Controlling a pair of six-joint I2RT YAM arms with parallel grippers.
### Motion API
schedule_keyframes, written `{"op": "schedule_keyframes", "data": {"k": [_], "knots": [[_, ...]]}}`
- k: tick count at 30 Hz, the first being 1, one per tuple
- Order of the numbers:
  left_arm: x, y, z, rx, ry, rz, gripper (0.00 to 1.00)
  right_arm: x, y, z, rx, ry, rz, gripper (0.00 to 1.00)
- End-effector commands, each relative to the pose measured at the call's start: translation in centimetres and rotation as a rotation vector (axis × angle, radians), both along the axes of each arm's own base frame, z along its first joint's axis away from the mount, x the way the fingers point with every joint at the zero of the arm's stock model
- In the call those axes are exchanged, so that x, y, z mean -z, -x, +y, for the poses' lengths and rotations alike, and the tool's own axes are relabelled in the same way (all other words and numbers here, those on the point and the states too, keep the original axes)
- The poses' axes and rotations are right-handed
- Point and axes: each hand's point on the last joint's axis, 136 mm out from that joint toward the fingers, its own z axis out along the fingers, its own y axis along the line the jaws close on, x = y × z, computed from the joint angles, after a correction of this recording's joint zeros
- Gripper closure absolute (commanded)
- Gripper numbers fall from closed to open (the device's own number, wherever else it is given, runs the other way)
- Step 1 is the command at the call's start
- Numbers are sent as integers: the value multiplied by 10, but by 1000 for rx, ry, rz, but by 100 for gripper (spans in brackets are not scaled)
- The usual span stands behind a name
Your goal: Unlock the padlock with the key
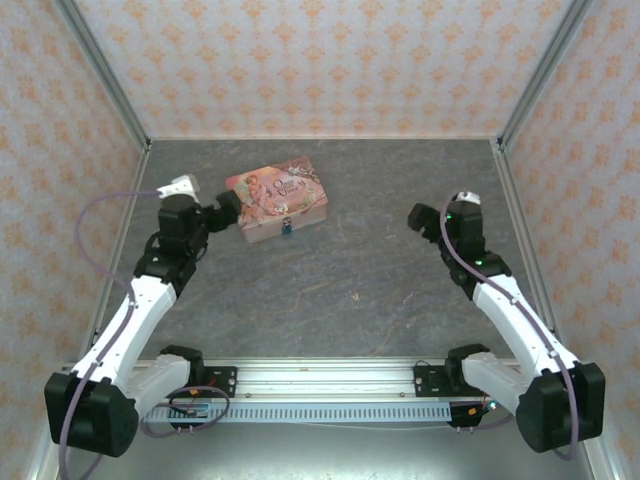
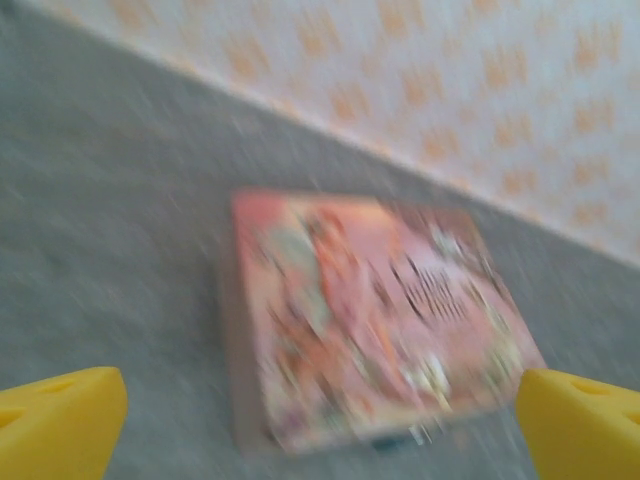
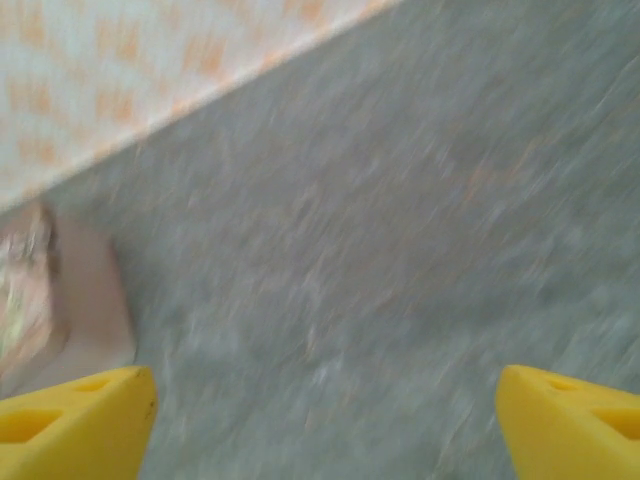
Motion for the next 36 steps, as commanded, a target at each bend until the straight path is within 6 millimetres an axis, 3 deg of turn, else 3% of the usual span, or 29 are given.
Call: {"op": "schedule_keyframes", "data": {"k": [1,4,8,13,19,27,36], "knots": [[39,25,-63,152,163,177,0,38,49,37,-71,-37,282,19],[46,29,-93,197,233,185,0,54,70,62,-137,41,392,26],[51,28,-115,234,262,188,0,80,91,93,-223,107,497,34],[55,25,-120,245,238,213,0,106,104,124,-322,196,574,44],[53,25,-113,226,191,212,0,129,109,150,-413,285,642,55],[55,29,-107,208,168,225,0,147,108,163,-446,353,688,61],[55,28,-105,197,157,231,0,158,113,159,-446,364,718,66]]}}
